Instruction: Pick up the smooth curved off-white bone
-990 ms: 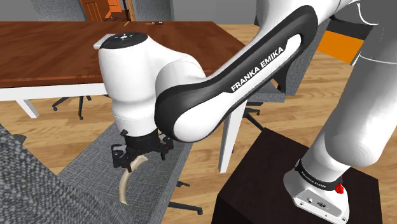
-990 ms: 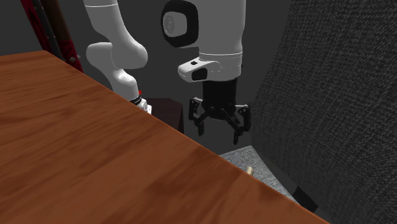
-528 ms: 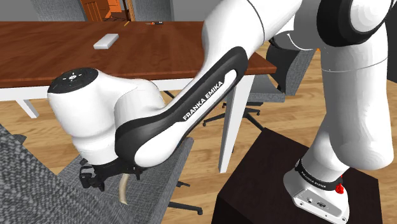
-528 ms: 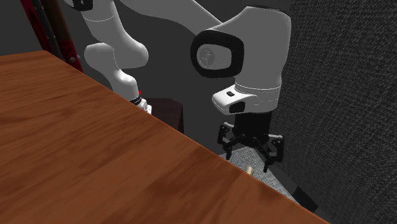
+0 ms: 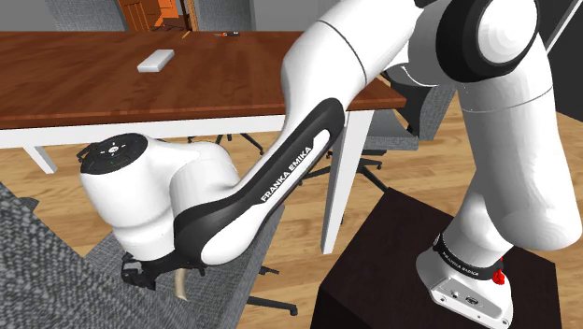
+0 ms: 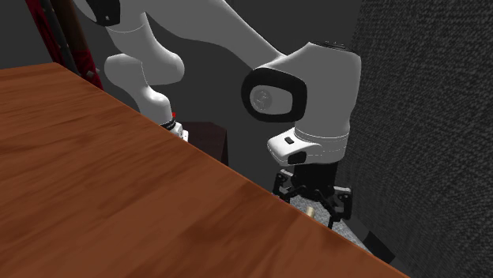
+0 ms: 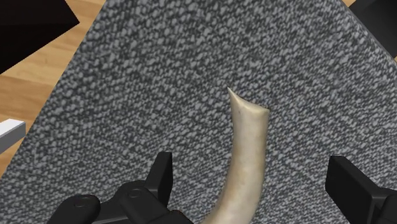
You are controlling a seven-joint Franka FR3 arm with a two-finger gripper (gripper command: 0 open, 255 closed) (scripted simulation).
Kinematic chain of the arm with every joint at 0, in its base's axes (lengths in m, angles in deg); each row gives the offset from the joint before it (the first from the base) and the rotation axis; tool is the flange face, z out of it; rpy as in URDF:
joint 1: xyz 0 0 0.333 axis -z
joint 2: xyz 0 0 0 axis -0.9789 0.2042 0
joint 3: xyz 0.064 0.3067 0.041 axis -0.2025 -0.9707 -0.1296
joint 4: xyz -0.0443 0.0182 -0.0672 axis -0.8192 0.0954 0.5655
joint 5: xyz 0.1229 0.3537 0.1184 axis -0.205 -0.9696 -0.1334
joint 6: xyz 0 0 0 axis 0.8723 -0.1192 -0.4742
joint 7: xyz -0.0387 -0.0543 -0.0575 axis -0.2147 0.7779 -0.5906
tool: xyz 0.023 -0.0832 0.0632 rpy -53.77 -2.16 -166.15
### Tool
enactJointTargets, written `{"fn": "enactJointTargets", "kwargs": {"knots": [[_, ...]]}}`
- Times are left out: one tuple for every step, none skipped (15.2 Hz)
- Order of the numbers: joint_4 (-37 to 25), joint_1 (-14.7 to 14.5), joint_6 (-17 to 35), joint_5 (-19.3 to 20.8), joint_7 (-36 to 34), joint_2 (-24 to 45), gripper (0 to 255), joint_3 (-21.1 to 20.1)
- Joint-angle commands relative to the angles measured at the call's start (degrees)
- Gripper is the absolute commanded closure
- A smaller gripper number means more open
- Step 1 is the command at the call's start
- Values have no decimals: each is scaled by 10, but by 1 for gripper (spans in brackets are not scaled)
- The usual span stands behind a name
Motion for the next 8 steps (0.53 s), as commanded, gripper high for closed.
{"fn": "enactJointTargets", "kwargs": {"knots": [[2,-1,5,3,-2,3,0,2],[2,-1,5,3,-2,3,0,2],[2,-1,5,3,-2,3,255,2],[2,-1,5,3,-2,3,255,2],[2,-1,5,3,-2,3,255,2],[2,-1,5,3,-2,3,255,2],[2,-1,5,3,-2,3,255,2],[2,-1,5,3,-2,3,255,2]]}}
